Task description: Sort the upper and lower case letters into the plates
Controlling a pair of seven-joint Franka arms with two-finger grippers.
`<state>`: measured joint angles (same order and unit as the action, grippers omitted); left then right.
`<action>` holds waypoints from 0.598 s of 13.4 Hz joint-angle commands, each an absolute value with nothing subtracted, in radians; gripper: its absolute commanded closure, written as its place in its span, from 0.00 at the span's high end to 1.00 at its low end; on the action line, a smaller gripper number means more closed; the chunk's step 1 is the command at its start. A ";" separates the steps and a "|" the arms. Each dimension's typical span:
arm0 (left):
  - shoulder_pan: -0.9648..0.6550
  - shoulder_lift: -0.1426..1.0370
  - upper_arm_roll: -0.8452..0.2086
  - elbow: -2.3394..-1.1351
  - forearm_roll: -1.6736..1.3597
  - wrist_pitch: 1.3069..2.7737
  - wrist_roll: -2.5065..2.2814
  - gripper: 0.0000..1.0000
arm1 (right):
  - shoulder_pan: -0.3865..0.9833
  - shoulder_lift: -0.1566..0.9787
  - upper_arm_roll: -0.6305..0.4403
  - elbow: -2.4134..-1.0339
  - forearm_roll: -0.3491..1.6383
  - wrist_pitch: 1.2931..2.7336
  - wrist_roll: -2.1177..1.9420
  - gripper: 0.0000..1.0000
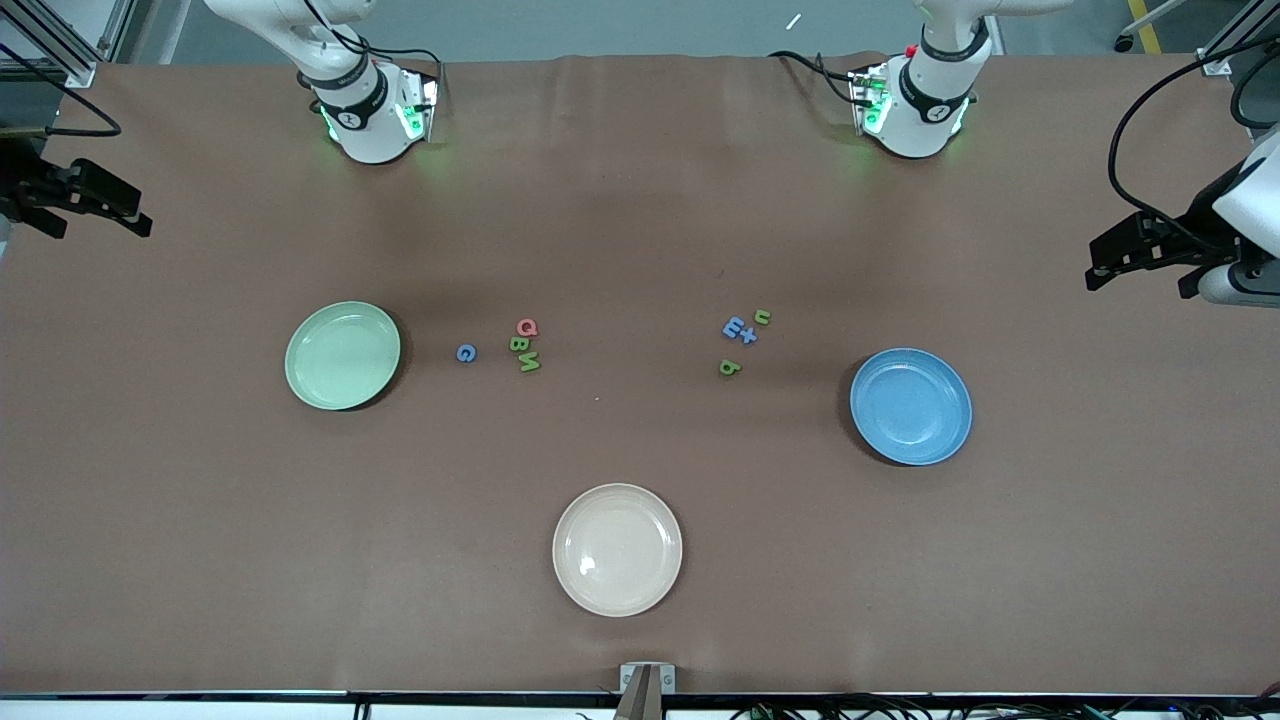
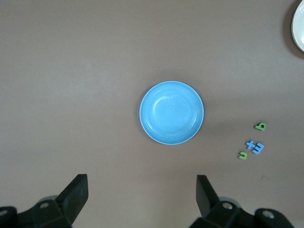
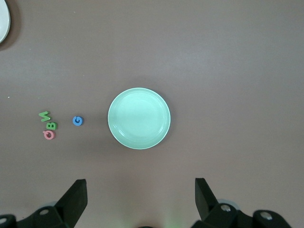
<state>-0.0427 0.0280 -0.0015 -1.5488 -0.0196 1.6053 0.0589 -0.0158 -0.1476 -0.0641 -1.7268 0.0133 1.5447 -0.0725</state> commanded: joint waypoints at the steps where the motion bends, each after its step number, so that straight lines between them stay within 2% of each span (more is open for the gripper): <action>1: -0.040 0.031 -0.005 -1.540 -0.003 1.600 0.080 1.00 | -0.018 -0.183 -0.060 -1.764 0.012 1.555 -0.083 1.00; 8: -0.044 0.031 -0.005 -1.540 -0.011 1.600 0.066 1.00 | -0.018 -0.179 -0.060 -1.755 0.012 1.546 -0.083 1.00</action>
<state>-0.0404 0.0280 -0.0011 -1.5488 -0.0196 1.6057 0.0602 -0.0158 -0.1476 -0.0639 -1.7273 0.0133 1.5432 -0.0727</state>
